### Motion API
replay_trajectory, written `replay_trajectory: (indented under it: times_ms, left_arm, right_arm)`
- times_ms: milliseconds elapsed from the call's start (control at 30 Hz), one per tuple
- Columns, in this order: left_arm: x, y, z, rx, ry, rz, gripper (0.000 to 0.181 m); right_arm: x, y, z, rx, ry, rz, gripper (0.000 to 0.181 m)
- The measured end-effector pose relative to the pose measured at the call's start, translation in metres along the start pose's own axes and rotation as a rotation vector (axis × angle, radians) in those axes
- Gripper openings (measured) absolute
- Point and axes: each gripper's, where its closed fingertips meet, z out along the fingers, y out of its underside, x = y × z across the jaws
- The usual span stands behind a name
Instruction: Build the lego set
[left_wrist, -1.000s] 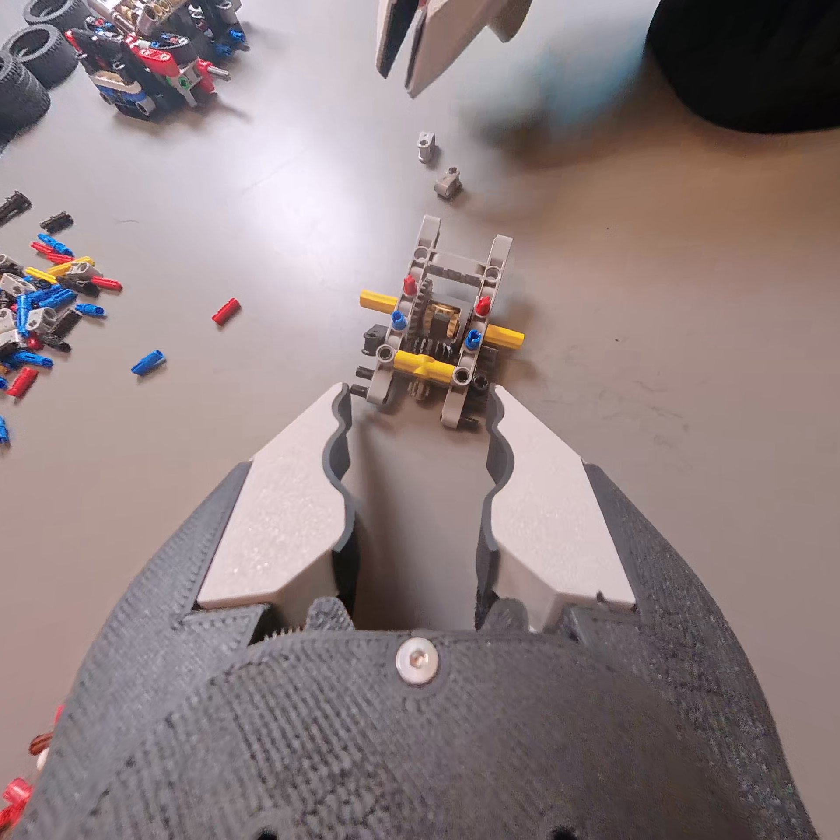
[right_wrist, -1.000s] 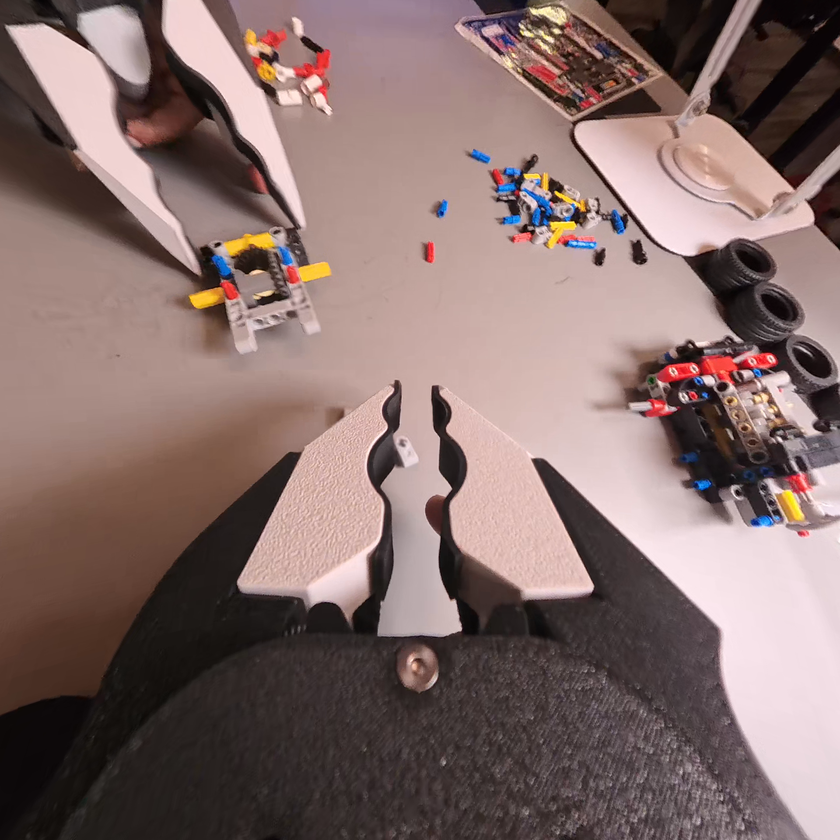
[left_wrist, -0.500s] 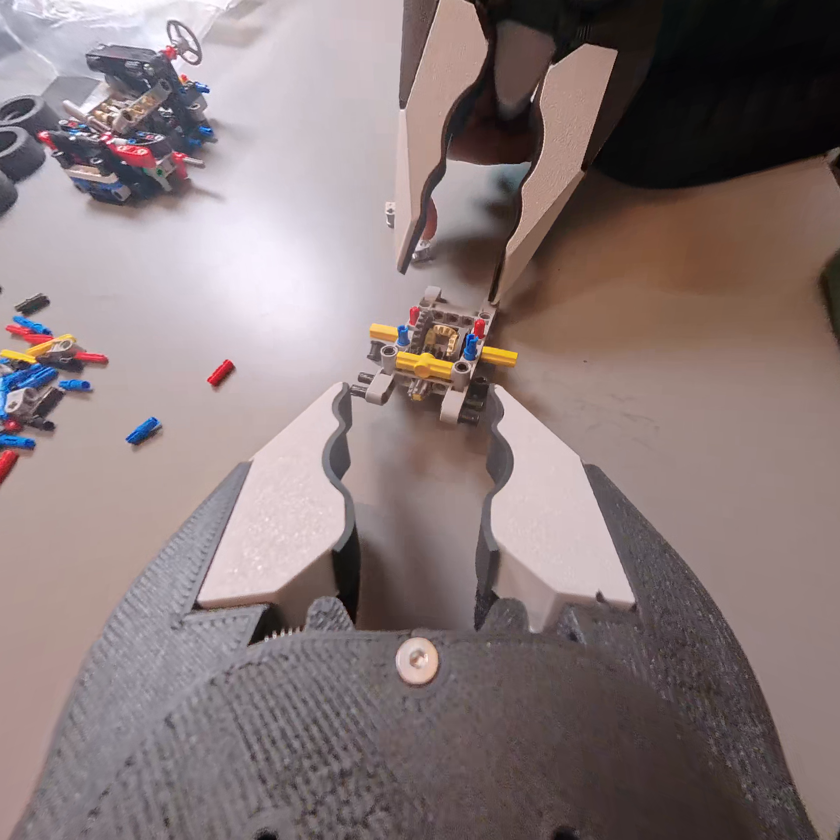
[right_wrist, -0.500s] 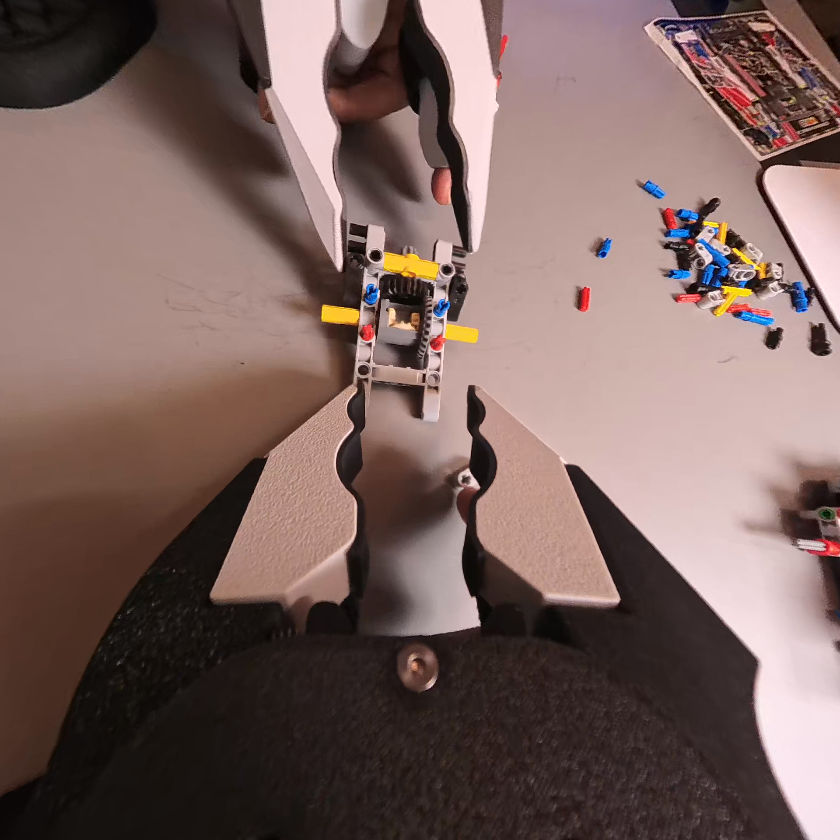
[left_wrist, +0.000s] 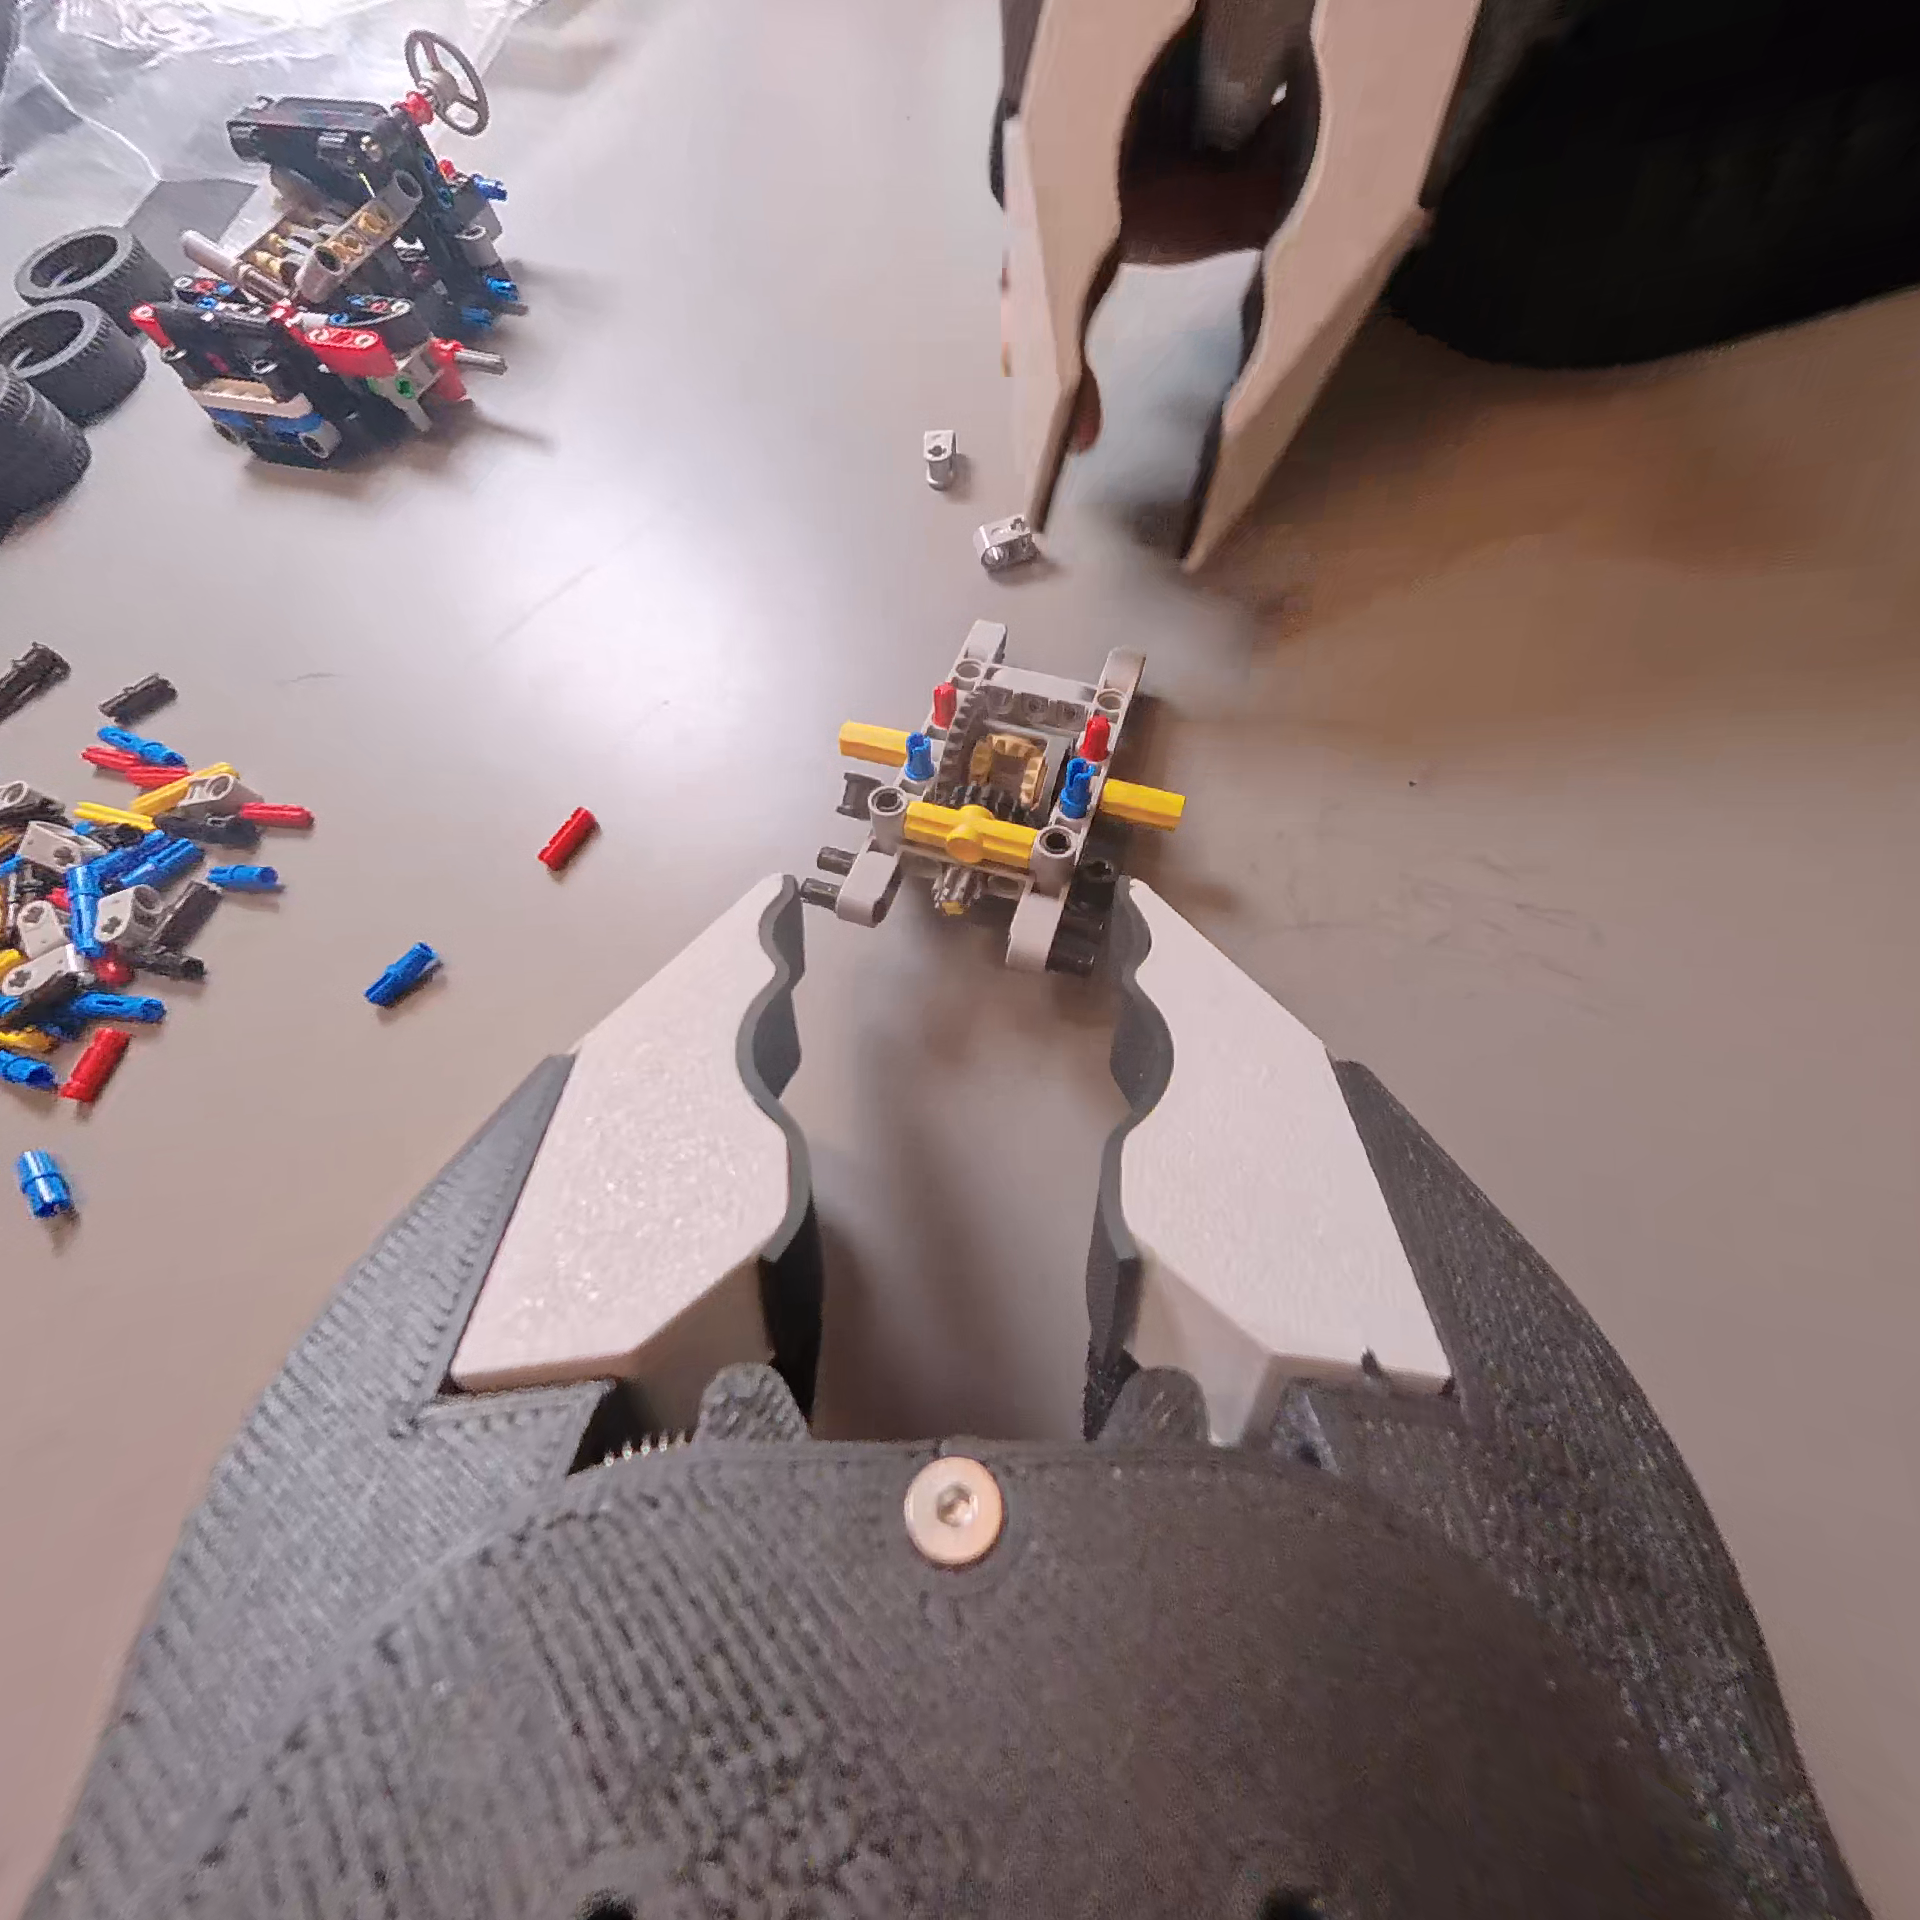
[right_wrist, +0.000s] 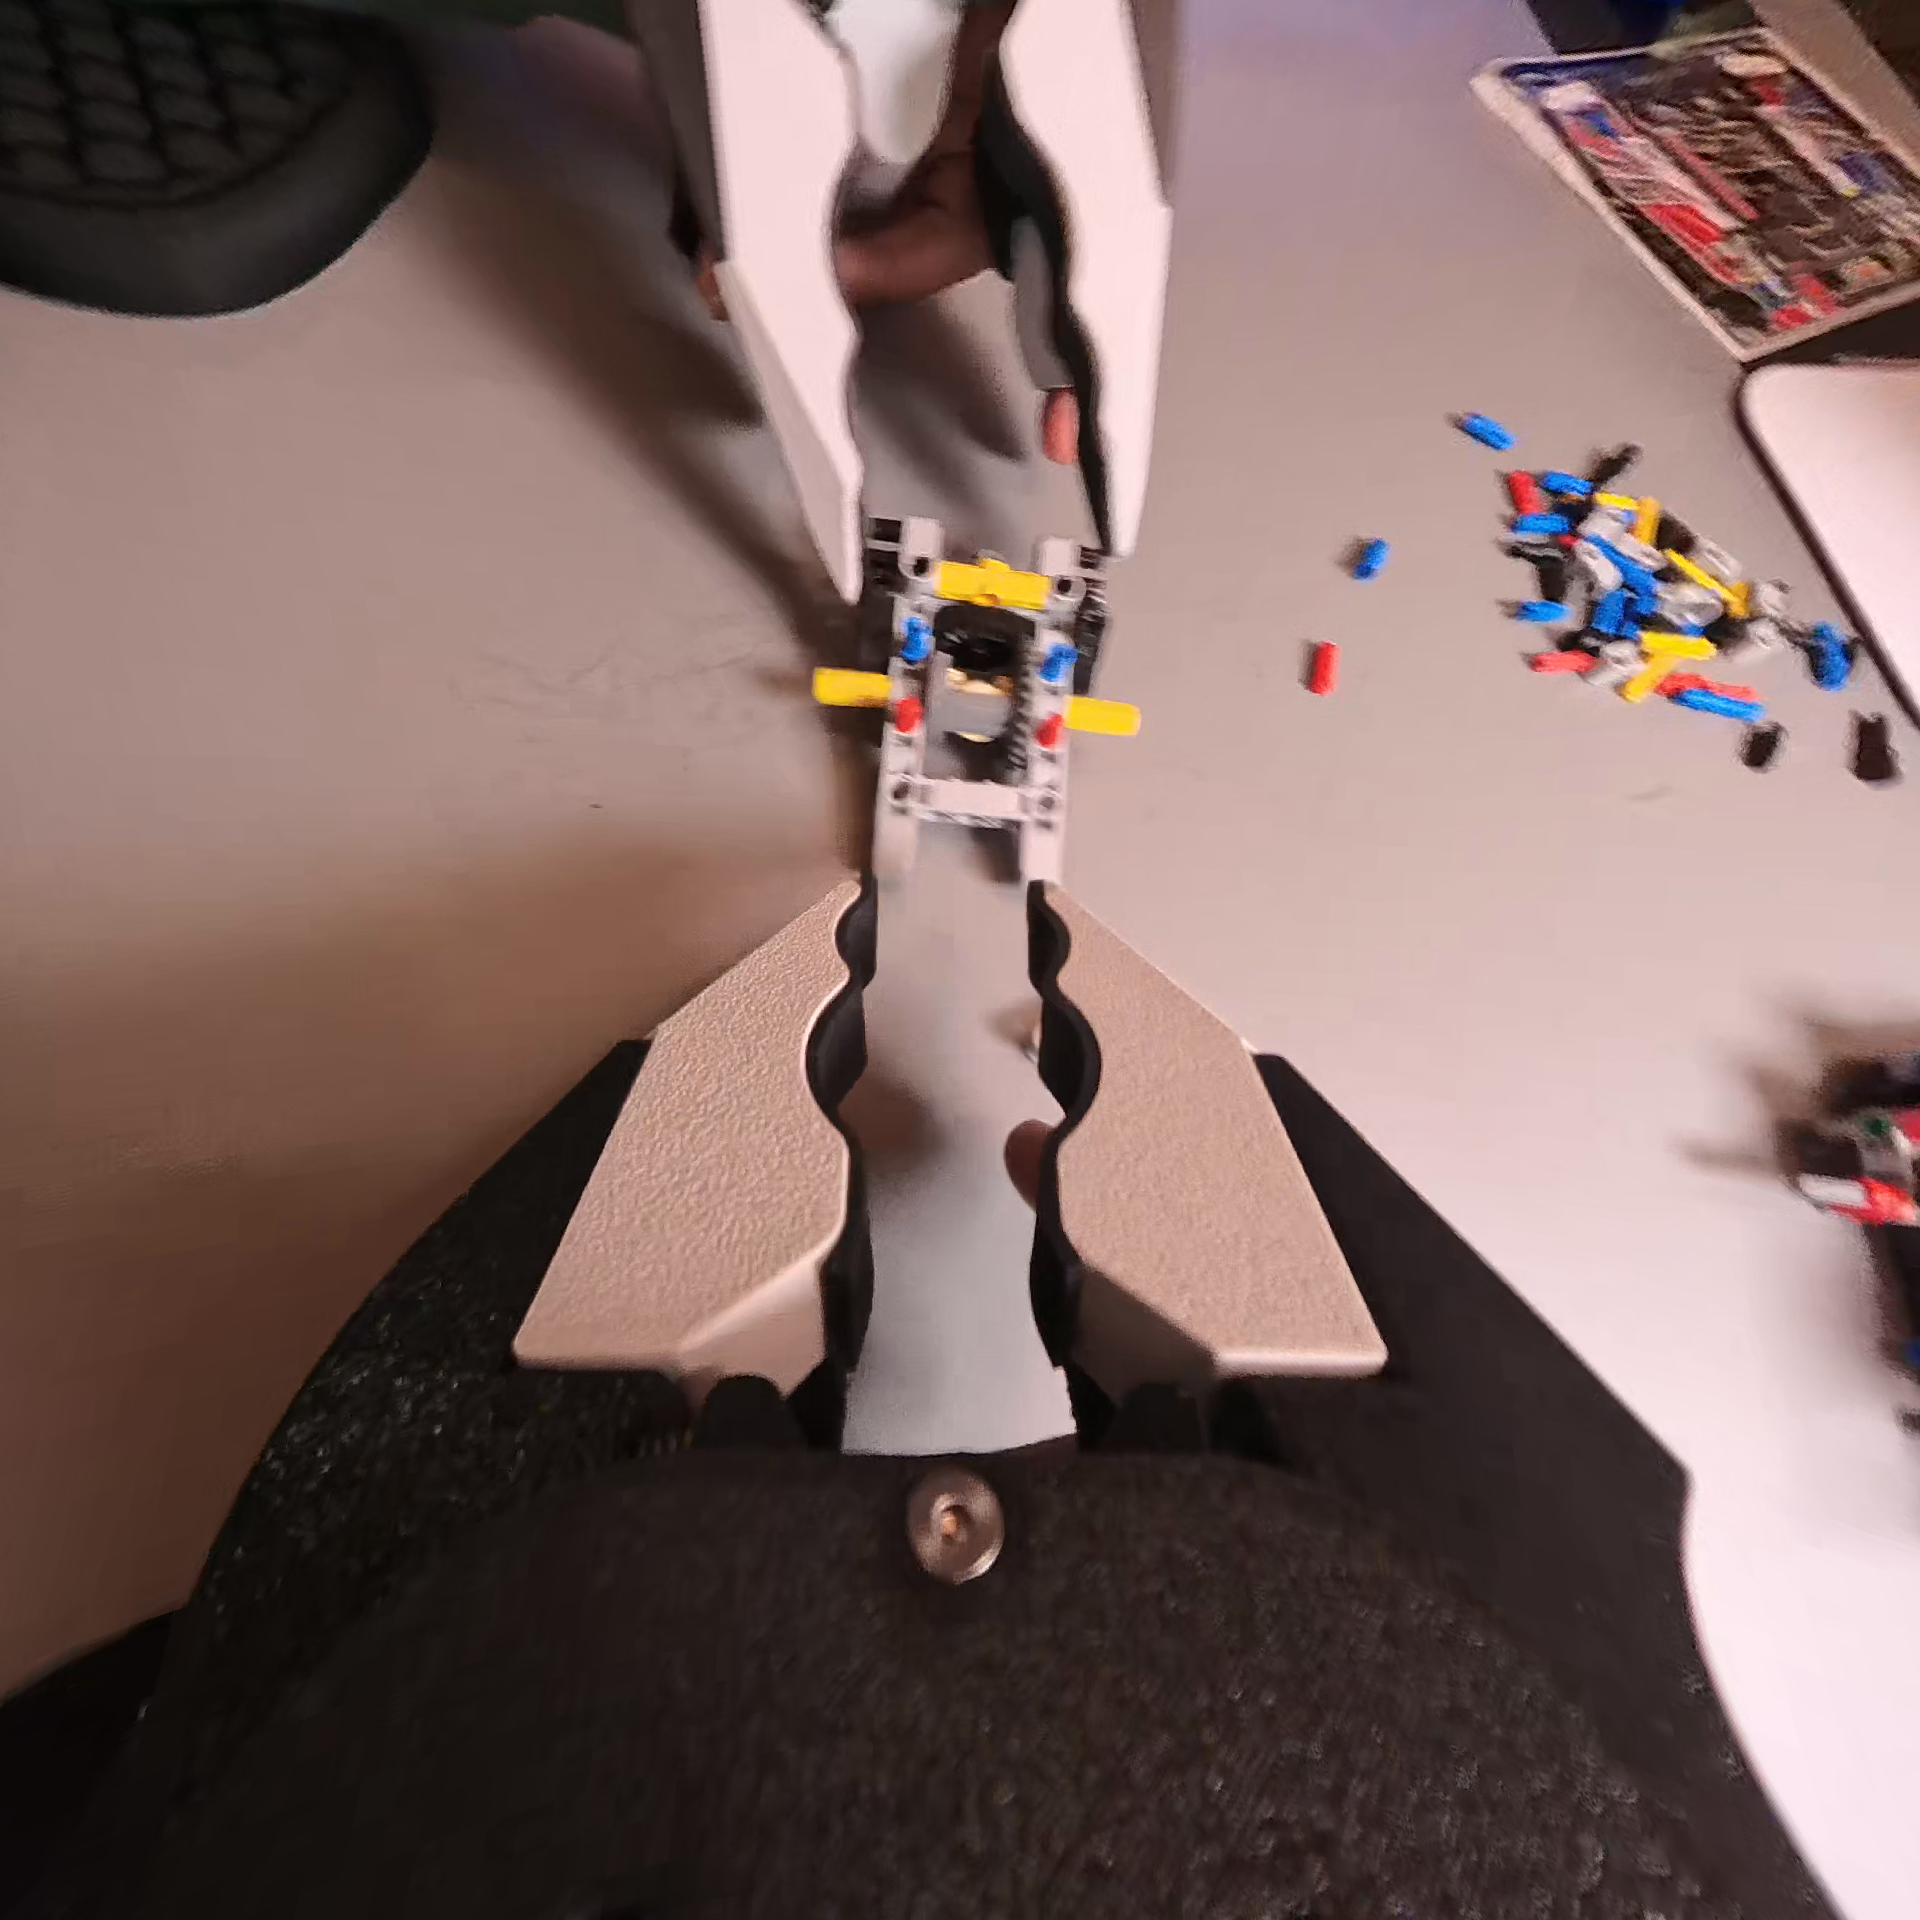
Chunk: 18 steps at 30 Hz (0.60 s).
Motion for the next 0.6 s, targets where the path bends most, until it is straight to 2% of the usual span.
replay_trajectory:
  times_ms: [133,333,600]
  left_arm:
    - [0.01,0.0,0.0,0.0,0.071,0.015,0.057]
    - [0.032,-0.001,0.003,-0.013,0.24,0.038,0.057]
    - [0.016,-0.002,0.011,-0.035,0.227,0.037,0.059]
  right_arm:
    - [0.021,0.022,-0.016,-0.058,0.055,0.046,0.03]
    - [0.019,0.044,-0.019,-0.161,0.023,0.056,0.03]
    - [0.021,0.037,-0.009,-0.139,0.041,0.031,0.027]
